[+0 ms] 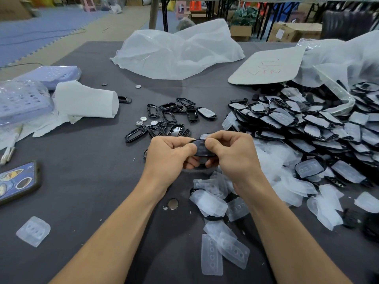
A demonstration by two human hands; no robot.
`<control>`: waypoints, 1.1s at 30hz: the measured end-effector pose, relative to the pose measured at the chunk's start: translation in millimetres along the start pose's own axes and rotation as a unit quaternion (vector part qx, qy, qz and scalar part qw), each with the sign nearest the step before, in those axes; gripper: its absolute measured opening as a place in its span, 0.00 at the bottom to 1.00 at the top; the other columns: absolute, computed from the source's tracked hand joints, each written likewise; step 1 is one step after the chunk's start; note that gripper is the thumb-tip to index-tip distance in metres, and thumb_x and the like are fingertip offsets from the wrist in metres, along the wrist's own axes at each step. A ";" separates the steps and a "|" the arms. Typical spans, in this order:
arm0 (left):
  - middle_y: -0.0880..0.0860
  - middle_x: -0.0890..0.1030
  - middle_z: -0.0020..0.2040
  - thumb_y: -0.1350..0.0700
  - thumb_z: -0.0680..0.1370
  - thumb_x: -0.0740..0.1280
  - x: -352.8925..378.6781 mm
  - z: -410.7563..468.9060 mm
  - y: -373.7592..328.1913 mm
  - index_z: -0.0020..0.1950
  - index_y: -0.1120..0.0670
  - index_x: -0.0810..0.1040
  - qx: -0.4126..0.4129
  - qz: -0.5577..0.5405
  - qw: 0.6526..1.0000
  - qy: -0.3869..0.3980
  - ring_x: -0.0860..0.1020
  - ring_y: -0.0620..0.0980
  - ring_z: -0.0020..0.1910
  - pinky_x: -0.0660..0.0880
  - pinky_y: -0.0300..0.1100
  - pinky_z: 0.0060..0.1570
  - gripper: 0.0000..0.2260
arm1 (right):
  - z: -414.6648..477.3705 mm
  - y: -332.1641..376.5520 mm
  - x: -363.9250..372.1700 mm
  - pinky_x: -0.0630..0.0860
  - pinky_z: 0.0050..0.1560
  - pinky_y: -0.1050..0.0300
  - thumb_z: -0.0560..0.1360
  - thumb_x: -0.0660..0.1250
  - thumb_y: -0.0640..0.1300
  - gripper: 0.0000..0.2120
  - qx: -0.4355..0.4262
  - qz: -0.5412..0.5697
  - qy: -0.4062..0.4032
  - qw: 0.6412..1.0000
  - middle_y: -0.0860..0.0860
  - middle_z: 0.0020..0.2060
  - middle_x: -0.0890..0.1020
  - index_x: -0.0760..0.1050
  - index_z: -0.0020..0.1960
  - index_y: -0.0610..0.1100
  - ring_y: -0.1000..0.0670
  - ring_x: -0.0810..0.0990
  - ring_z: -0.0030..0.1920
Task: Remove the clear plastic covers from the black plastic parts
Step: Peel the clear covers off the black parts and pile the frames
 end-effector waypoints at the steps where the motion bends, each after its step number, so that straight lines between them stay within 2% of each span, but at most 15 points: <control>1: 0.59 0.86 0.34 0.67 0.77 0.71 0.2 -0.1 0.3 0.43 0.54 0.89 -0.001 -0.002 1.000 0.000 0.82 0.49 0.29 0.77 0.38 0.30 0.10 | 0.1 0.6 -0.1 0.80 0.32 0.53 0.77 0.71 0.34 0.11 -0.006 -0.009 -0.002 1.000 0.47 0.30 0.83 0.84 0.37 0.42 0.48 0.80 0.28; 4: 0.59 0.86 0.35 0.65 0.78 0.71 0.4 0.6 0.9 0.42 0.54 0.88 -0.004 0.000 1.000 0.007 0.83 0.49 0.30 0.78 0.38 0.31 0.10 | -0.7 0.8 -0.3 0.81 0.34 0.50 0.78 0.71 0.35 0.11 -0.009 -0.016 -0.001 1.000 0.45 0.31 0.84 0.83 0.37 0.42 0.46 0.80 0.29; 9: 0.58 0.85 0.34 0.66 0.78 0.71 -0.5 2.0 3.6 0.45 0.57 0.88 -0.023 -0.007 1.000 0.007 0.82 0.49 0.30 0.78 0.37 0.30 0.08 | -2.0 0.3 -7.0 0.82 0.34 0.52 0.79 0.68 0.37 0.08 0.029 0.025 0.013 0.999 0.39 0.39 0.86 0.85 0.44 0.40 0.45 0.82 0.31; 13: 0.57 0.85 0.34 0.66 0.78 0.71 -0.5 1.7 4.4 0.45 0.56 0.88 -0.026 -0.009 1.000 0.005 0.82 0.48 0.30 0.77 0.37 0.30 0.08 | -2.4 1.9 -11.4 0.79 0.32 0.59 0.76 0.69 0.31 0.07 0.038 0.047 0.025 0.998 0.43 0.35 0.85 0.85 0.46 0.38 0.49 0.81 0.29; 20: 0.58 0.86 0.35 0.66 0.78 0.71 0.2 2.8 6.4 0.47 0.59 0.87 -0.033 -0.009 0.999 0.005 0.82 0.48 0.30 0.76 0.36 0.30 0.06 | -1.4 0.9 -12.9 0.79 0.31 0.59 0.75 0.69 0.28 0.11 0.018 0.025 0.001 1.000 0.41 0.36 0.87 0.85 0.43 0.40 0.49 0.81 0.26; 23: 0.59 0.85 0.35 0.67 0.78 0.70 0.8 3.1 7.8 0.48 0.60 0.87 -0.039 -0.020 0.999 0.007 0.81 0.49 0.29 0.76 0.37 0.29 0.06 | -0.8 0.6 -13.5 0.81 0.35 0.54 0.76 0.69 0.29 0.12 0.012 0.000 -0.002 1.000 0.42 0.36 0.87 0.86 0.42 0.43 0.48 0.81 0.28; 26: 0.58 0.85 0.34 0.67 0.78 0.70 2.2 2.7 8.0 0.47 0.60 0.87 -0.042 -0.025 0.999 0.011 0.81 0.49 0.29 0.76 0.37 0.30 0.07 | -1.4 3.0 -16.1 0.82 0.45 0.51 0.75 0.70 0.33 0.12 -0.015 -0.053 -0.020 0.998 0.50 0.38 0.88 0.86 0.42 0.48 0.49 0.85 0.37; 28: 0.58 0.85 0.34 0.67 0.78 0.70 1.4 2.4 7.3 0.43 0.57 0.88 -0.041 -0.024 0.999 0.007 0.82 0.49 0.29 0.77 0.38 0.30 0.10 | -3.8 10.3 -17.9 0.81 0.49 0.58 0.72 0.73 0.38 0.11 -0.065 -0.125 -0.021 0.990 0.58 0.43 0.87 0.86 0.48 0.53 0.55 0.84 0.44; 30: 0.59 0.86 0.35 0.67 0.78 0.70 -0.2 2.4 6.5 0.42 0.57 0.88 -0.040 -0.023 0.999 0.003 0.82 0.49 0.30 0.78 0.38 0.31 0.10 | -8.3 17.8 -15.3 0.78 0.52 0.65 0.69 0.76 0.42 0.15 -0.114 -0.221 0.003 0.968 0.62 0.47 0.85 0.85 0.52 0.57 0.59 0.81 0.52; 33: 0.59 0.86 0.36 0.66 0.78 0.70 -0.3 2.1 6.6 0.45 0.60 0.88 -0.046 -0.026 0.999 0.007 0.82 0.50 0.31 0.78 0.38 0.32 0.07 | -12.7 22.9 -12.8 0.72 0.62 0.66 0.66 0.79 0.40 0.20 -0.153 -0.285 0.019 0.946 0.64 0.54 0.83 0.85 0.55 0.56 0.62 0.76 0.62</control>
Point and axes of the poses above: each hand's wrist, its own z-axis towards the middle knuckle, its own x-axis out of the palm, y = z × x, the point moved 6 cm from there along z, towards the middle knuckle
